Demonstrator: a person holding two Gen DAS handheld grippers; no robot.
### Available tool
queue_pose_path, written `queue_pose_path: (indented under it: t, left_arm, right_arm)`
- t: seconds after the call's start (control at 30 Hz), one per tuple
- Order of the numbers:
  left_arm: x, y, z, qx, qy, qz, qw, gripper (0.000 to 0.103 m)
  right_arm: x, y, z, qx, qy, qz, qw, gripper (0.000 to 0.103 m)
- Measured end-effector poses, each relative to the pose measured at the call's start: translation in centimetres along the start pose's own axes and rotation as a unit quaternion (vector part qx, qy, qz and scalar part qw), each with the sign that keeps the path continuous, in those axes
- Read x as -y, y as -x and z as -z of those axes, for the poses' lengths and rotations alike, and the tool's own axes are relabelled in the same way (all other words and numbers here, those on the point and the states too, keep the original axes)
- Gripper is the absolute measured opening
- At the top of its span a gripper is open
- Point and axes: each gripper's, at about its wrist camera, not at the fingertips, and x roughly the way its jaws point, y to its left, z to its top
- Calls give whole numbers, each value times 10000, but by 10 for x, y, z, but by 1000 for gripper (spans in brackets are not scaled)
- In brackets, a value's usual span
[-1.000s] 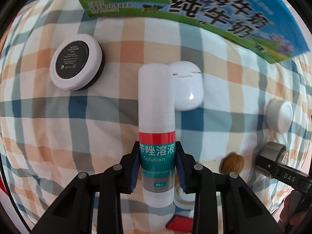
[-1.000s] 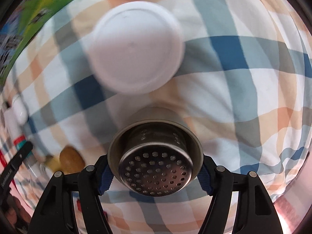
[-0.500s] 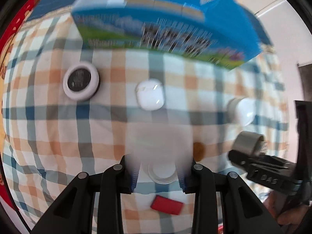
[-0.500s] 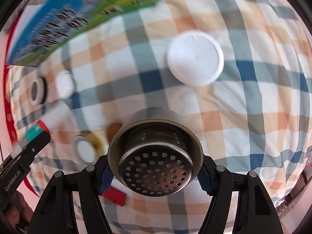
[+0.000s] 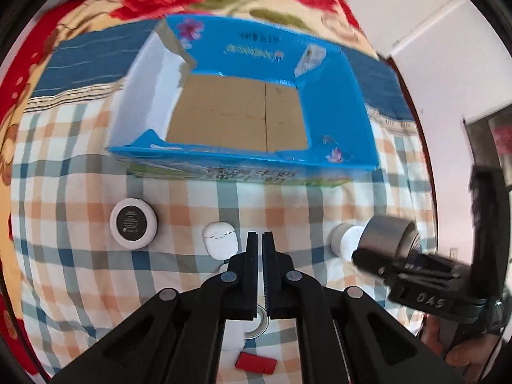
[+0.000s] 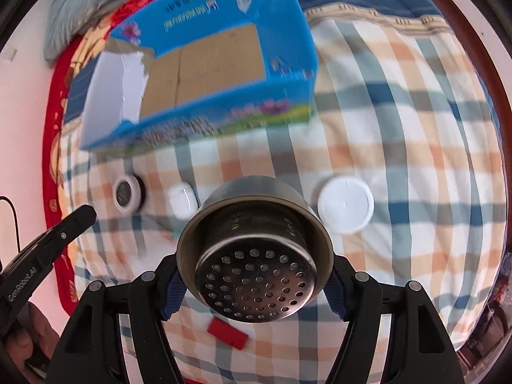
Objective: Organize rigid objects
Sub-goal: 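Carry the glue tube into the blue box with the left tool while the right tool carries the cap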
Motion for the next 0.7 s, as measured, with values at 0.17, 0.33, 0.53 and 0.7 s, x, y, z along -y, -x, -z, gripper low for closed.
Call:
queue_pose_path:
  t: [0.17,0.33,0.53,0.7]
  left_arm:
    - [-30,-60,4,-905,449,18,9949,43]
    - [-58,-136,47,-1871,770,-200,9791,49]
    - [-57,-180,81,-2080,293,-586,9759,40]
    - [-47,-145,78,-1454,-50,-616,9874,29]
  right_arm:
    - [14,-3,-16,14,33,31,10000,73]
    - [5,-79,-48,-109,104,263,9995,73]
    - [2,-135,-30,-466,152,462,9977,73]
    - [1,-164,-18,-677,71,453,9967,73]
